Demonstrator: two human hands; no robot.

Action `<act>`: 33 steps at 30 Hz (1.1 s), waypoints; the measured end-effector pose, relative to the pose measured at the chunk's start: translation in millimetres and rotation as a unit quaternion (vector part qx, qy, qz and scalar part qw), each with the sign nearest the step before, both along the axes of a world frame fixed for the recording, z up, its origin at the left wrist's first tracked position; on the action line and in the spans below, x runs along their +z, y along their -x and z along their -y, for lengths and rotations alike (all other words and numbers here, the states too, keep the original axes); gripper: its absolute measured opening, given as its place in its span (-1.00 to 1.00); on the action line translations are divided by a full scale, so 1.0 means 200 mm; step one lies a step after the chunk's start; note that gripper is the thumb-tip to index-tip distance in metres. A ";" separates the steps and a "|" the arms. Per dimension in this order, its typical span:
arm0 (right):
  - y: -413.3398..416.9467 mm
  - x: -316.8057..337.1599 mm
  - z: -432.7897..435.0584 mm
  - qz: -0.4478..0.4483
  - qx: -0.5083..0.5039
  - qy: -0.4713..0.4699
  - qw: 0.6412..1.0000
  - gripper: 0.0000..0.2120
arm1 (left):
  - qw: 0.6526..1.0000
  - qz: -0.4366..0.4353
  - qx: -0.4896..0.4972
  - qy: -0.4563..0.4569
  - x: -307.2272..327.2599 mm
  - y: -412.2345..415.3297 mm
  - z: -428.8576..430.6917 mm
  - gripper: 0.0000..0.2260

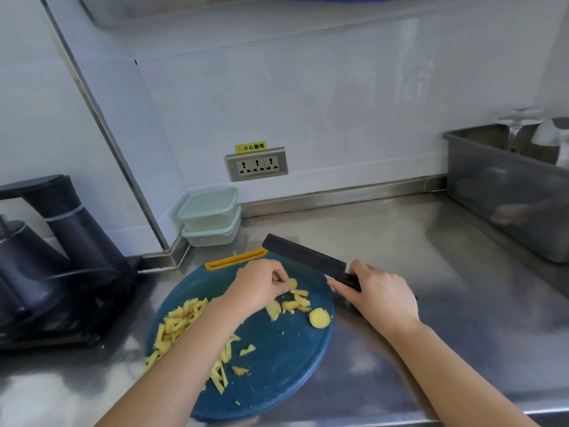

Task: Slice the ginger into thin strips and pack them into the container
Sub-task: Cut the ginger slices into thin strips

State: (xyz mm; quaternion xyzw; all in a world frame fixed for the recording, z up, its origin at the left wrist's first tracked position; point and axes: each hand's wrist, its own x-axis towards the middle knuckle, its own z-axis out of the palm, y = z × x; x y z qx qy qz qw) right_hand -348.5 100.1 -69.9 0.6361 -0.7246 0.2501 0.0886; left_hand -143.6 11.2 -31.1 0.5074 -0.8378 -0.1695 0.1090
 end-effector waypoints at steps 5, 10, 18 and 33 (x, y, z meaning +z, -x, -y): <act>0.01 -0.05 0.03 -0.023 0.024 0.092 0.995 -0.58 | 1.000 0.006 -0.014 -0.006 0.00 0.01 0.00 -0.80; 0.02 -0.08 0.04 -0.009 0.021 0.138 0.990 -0.55 | 0.999 -0.031 -0.011 0.015 0.02 0.03 -0.02 -0.86; 0.03 -0.06 0.04 0.020 -0.008 0.191 0.981 -0.54 | 0.960 -0.269 0.057 -0.045 0.02 0.06 -0.27 -0.97; 0.01 -0.03 0.01 -0.003 -0.027 0.029 0.999 -0.52 | 0.990 -0.107 -0.025 0.090 -0.15 0.13 -0.41 -0.70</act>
